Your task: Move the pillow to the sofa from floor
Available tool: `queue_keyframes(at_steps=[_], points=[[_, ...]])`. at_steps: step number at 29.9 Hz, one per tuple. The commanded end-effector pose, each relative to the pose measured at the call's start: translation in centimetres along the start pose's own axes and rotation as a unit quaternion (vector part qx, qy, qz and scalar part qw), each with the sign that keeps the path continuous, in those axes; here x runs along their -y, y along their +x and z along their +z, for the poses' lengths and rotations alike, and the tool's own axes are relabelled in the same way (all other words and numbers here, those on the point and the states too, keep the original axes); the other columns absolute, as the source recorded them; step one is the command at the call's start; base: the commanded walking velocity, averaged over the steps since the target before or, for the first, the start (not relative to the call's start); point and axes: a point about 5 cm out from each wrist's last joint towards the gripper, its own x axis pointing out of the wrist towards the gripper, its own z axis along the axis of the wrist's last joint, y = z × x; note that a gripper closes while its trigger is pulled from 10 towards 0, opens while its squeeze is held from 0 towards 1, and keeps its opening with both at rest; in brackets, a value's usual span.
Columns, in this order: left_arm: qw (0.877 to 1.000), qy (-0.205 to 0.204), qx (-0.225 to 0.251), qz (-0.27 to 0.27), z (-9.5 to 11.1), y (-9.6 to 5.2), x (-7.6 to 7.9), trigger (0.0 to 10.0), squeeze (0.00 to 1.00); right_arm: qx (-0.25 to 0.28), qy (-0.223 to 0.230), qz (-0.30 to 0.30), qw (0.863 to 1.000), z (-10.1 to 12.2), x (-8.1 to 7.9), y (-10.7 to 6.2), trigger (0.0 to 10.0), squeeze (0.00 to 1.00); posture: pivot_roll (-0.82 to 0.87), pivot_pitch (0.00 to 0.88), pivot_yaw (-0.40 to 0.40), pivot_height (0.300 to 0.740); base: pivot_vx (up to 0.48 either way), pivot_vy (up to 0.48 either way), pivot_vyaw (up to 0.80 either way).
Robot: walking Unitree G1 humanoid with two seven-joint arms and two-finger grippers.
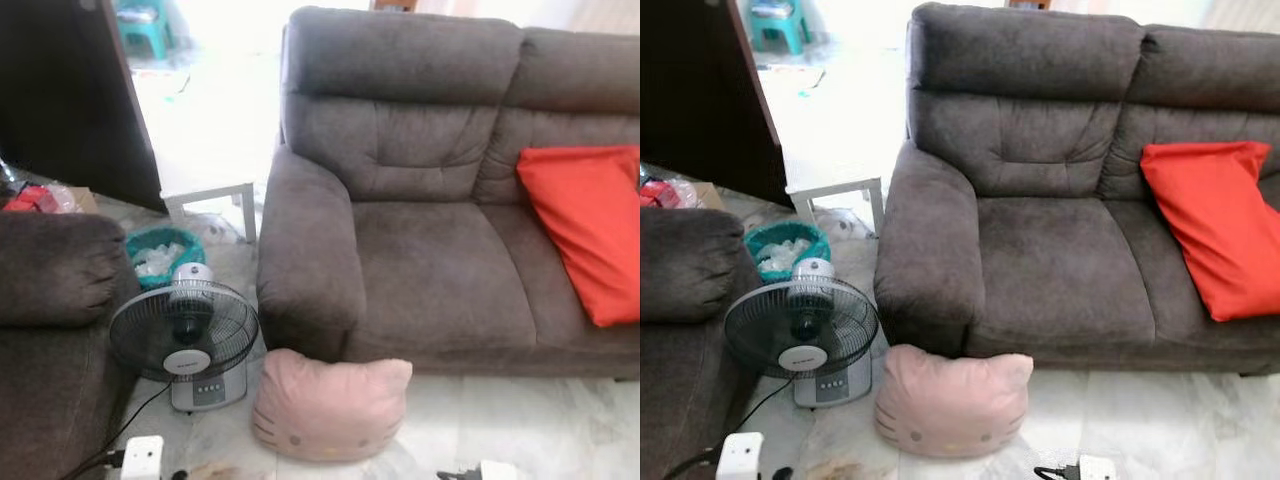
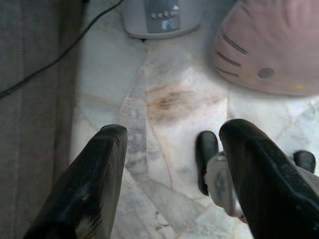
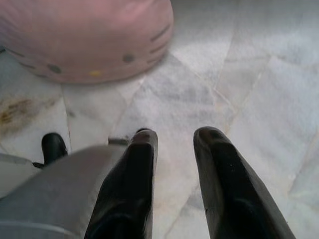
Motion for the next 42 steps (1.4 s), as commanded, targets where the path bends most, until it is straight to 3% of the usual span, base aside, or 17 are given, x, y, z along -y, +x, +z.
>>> queue_keyframes(at_steps=[1,28,42], points=[[1.0,-0.002,-0.013,-0.003,-0.65,-0.16,-0.02,10.0,0.0,0.0,0.001,-0.006,1.0,0.08,0.46,-0.08,10.0,0.0,0.07,0.024,-0.053,0.74,0.0,0.0,0.0],[1.0,-0.003,-0.012,-0.003,-0.65,-0.16,-0.01,10.0,0.0,0.0,0.001,-0.006,1.0,0.08,0.46,-0.08,10.0,0.0,0.07,0.023,-0.053,0.74,0.0,0.0,0.0],[1.0,-0.003,-0.01,-0.01,-0.59,-0.15,0.12,10.0,0.0,0.003,0.005,-0.009,1.0,0.13,0.54,-0.09,10.0,0.0,0.07,0.029,-0.056,0.74,0.302,0.0,0.0]])
